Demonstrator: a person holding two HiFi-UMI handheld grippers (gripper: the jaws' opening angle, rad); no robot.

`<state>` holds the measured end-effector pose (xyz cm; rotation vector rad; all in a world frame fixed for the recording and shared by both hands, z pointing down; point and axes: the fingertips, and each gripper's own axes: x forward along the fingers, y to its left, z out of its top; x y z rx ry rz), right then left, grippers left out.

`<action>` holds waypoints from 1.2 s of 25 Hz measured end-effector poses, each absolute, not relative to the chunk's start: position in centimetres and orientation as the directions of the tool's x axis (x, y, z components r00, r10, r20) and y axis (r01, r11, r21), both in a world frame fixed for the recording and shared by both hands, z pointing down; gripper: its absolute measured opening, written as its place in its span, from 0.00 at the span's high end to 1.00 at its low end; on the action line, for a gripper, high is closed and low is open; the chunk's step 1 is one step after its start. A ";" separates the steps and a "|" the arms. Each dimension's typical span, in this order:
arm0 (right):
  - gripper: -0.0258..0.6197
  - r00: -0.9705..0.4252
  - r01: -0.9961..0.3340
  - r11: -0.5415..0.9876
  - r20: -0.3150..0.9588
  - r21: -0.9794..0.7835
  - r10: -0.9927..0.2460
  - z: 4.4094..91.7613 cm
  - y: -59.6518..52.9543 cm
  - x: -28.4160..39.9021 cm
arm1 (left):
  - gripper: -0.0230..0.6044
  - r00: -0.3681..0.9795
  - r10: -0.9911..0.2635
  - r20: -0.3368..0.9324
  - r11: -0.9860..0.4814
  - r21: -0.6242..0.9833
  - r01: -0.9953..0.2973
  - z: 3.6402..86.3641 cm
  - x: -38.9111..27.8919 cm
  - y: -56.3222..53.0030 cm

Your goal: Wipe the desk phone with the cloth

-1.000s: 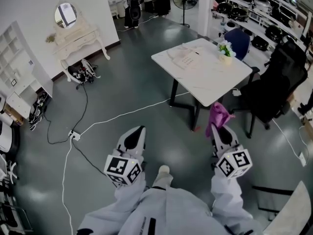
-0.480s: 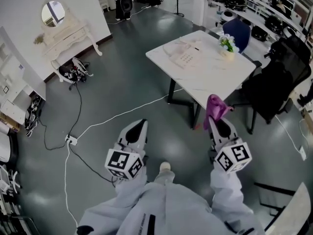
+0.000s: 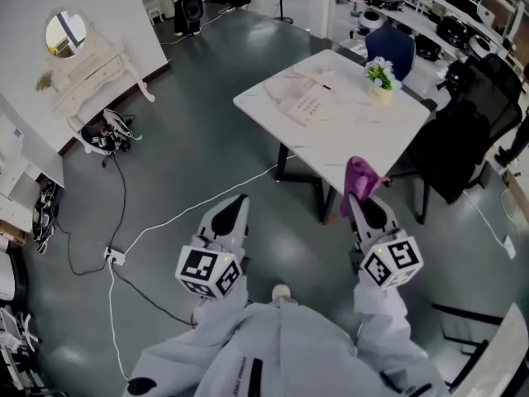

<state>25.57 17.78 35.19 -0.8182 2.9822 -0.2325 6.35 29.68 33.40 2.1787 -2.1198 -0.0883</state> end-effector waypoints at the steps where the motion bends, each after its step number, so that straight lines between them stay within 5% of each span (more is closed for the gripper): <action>1: 0.90 -0.856 -0.510 0.846 0.001 -0.155 -0.517 35.2 17.4 25.3 | 0.97 0.038 -0.999 0.028 -0.034 0.111 -0.993 33.4 6.0 29.1; 30: 0.90 -0.832 -0.547 0.808 0.032 -0.218 -0.554 38.7 0.7 14.6 | 0.97 0.089 -0.992 0.088 -0.075 0.149 -0.986 37.3 -3.2 12.7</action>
